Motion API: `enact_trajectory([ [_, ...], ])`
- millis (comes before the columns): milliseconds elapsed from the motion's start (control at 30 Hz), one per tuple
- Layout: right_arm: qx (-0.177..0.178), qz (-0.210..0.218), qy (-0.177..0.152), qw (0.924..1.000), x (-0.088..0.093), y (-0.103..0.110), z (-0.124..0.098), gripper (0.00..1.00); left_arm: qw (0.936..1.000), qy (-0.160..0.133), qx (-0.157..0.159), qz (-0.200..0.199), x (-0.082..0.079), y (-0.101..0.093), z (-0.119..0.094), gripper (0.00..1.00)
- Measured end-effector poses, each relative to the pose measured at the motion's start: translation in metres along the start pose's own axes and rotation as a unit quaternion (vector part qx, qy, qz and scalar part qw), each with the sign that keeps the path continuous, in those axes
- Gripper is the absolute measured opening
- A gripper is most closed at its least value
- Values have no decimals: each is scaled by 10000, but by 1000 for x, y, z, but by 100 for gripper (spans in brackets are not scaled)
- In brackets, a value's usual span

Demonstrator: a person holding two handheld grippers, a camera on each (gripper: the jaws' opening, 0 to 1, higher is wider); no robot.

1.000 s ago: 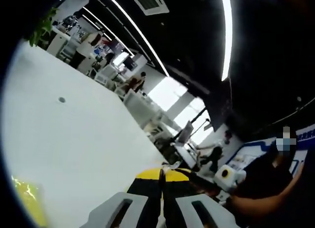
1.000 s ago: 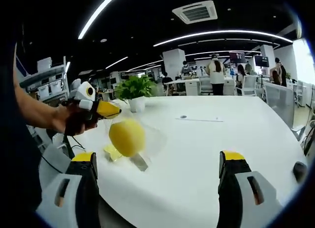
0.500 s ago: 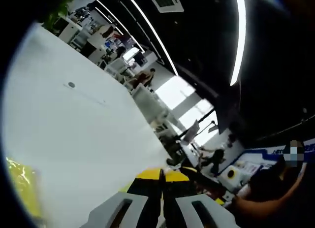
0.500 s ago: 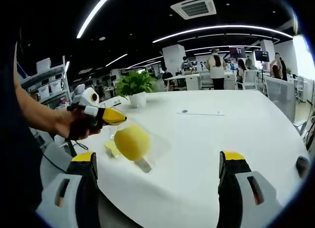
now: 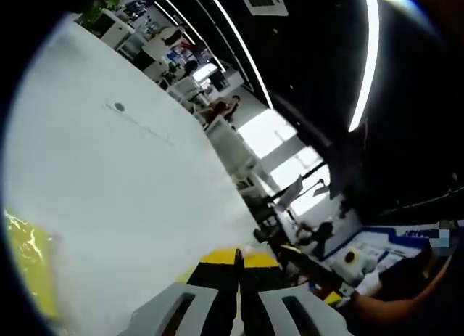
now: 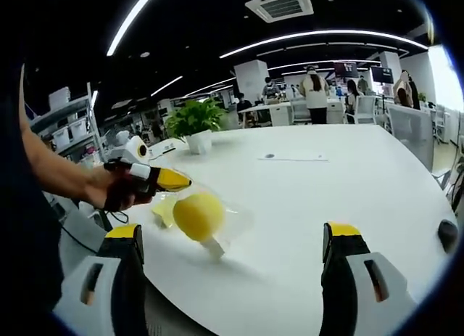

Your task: Compare the silicone blocks by pressing each to a similar depth, holding the contact briefly, and releasing to observe deformation and rebound differences across the visible hardness samples.

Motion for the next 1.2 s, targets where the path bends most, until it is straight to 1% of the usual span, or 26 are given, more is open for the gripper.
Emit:
enact_trajectory([
  [67,24,-59,64,10000,4,0,0,96,10000,-65,-46,-28,-3,6,1,0],
  [133,14,-16,87,10000,6,1,0,96,9998,-21,-155,132,-4,13,2,0],
  [167,25,25,91,10000,8,2,0,96,9997,-18,-179,135,-4,14,2,0],
  [367,78,165,116,9998,12,2,0,96,9990,-236,-350,167,-15,30,6,0],
  [567,124,235,71,9996,13,2,1,96,9980,-222,-559,215,-18,42,11,0],
  [633,130,254,72,9996,14,2,1,96,9970,-154,-687,332,-16,47,13,0],
  [767,159,302,54,9994,16,3,0,96,9958,-93,-811,425,-11,54,16,0],
  [867,214,460,-43,9987,16,1,-3,96,9942,11,-921,554,-9,58,19,0],
  [933,244,450,-35,9987,16,1,-4,96,9903,140,-1149,766,-6,65,20,0],
  [1000,258,459,-35,9986,16,0,-5,96,9869,199,-1310,924,-5,72,22,0],
  [1033,264,465,-44,9986,15,0,-6,96,9858,228,-1347,979,-5,75,23,0],
  [1067,273,468,-42,9985,15,0,-6,96,9848,317,-1354,1039,-5,77,24,0],
  [1100,285,491,-37,9984,15,-1,-6,96,9827,413,-1427,1105,-4,78,24,0],
  [1133,287,508,-29,9983,15,0,-6,96,9789,497,-1545,1242,-5,81,24,0],
  [1167,291,494,10,9984,16,0,-6,96,9791,481,-1531,1248,-4,82,26,0],
  [1200,294,492,20,9984,16,0,-6,96,9810,448,-1547,1084,-5,85,27,0],
])
Point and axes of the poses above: the point that each gripper's makers call its tool centre point, and the gripper's own axes: z roughly forward along the fingers, y roughly to its left, x roughly out of its underside, the point moved 9 cm from there along -z, roughly backward along the fingers, and after that the axes turned 14 degrees about -y, right-handed, at the moved point
